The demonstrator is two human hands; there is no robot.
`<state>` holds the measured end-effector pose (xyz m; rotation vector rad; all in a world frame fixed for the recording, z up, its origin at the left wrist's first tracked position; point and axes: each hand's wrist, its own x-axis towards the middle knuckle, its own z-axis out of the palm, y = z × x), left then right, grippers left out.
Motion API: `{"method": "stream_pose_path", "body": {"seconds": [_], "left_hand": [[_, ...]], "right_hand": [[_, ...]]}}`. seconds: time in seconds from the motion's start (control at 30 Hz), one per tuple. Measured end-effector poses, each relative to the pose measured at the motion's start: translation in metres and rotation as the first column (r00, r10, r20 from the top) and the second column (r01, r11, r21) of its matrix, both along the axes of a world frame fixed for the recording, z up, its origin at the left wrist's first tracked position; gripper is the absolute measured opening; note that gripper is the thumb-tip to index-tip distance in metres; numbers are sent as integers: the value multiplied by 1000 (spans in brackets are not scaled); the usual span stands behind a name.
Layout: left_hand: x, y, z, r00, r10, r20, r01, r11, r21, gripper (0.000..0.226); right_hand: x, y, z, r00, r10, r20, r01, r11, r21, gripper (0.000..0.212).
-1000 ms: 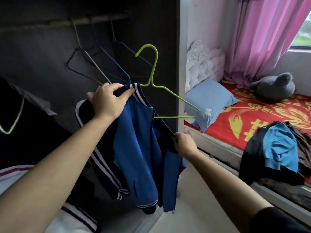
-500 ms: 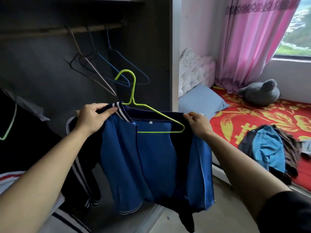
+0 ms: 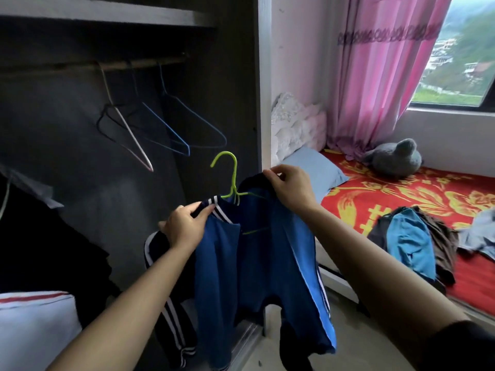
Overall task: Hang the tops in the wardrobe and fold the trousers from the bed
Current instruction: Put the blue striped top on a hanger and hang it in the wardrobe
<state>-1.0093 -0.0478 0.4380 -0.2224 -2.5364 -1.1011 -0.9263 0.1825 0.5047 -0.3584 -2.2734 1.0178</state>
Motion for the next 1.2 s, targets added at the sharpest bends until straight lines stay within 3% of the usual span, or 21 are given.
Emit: {"method": "stream_pose_path", "body": {"seconds": [0.07, 0.13, 0.2, 0.27, 0.37, 0.43, 0.47, 0.5, 0.53, 0.6, 0.63, 0.7, 0.8, 0.93, 1.03, 1.13, 1.2], "left_hand": [[-4, 3, 2, 998, -16, 64, 3, 981, 195, 46], [-6, 3, 3, 995, -64, 75, 40, 960, 277, 40], [-8, 4, 3, 990, -130, 58, 106, 943, 315, 22], [-7, 8, 3, 978, -202, 53, 173, 928, 330, 17], [-8, 11, 1, 961, -272, 55, 237, 908, 347, 55], [-10, 10, 4, 970, -233, 63, 193, 904, 381, 78], [-11, 8, 7, 977, -204, 62, 163, 902, 400, 84], [-14, 5, 12, 980, -190, 53, 150, 892, 427, 86], [-16, 1, 16, 981, -190, 35, 153, 875, 459, 84], [-22, -7, 26, 979, -203, 6, 174, 851, 495, 69], [-25, -11, 30, 978, -208, -5, 183, 846, 500, 59], [-27, -17, 38, 976, -214, -28, 196, 829, 524, 46], [-30, -25, 45, 968, -243, -60, 233, 787, 571, 40], [-31, -33, 55, 966, -250, -62, 238, 773, 588, 42], [-30, -36, 65, 970, -227, -85, 232, 771, 594, 41], [-29, -37, 75, 978, -180, -105, 207, 779, 593, 36], [-26, -36, 79, 983, -135, -122, 180, 814, 552, 32]], "right_hand": [[3, 1, -10, 989, -1, 146, 3, 1000, -13, 24], [7, 7, -20, 979, -20, 203, 42, 994, -102, 25], [8, 11, -24, 976, -42, 211, 98, 959, -265, 32], [4, 12, -18, 982, -31, 185, 118, 866, -486, 32], [-7, 10, -1, 999, 37, -5, -27, 629, -777, 31], [-14, 9, 6, 973, 165, -162, -224, 491, -842, 26], [-15, 9, 6, 949, 239, -203, -296, 467, -833, 25], [-16, 11, 4, 934, 302, -189, -328, 520, -789, 27], [-16, 15, 0, 934, 338, -114, -321, 658, -682, 30], [-17, 28, -8, 957, 273, 102, -241, 938, -249, 37], [-17, 34, -11, 965, 212, 155, -209, 977, -32, 39], [-18, 42, -14, 978, 119, 174, -163, 951, 263, 40], [-24, 47, -14, 994, 34, 104, -84, 842, 533, 49], [-30, 37, -12, 988, 63, 139, -139, 751, 645, 67], [-33, 22, -16, 989, -148, 0, 103, 689, 718, 50], [-38, 2, -9, 978, -122, 168, 41, 905, 423, 39], [-41, -7, -1, 972, -7, 236, -52, 969, 242, 40]]}}
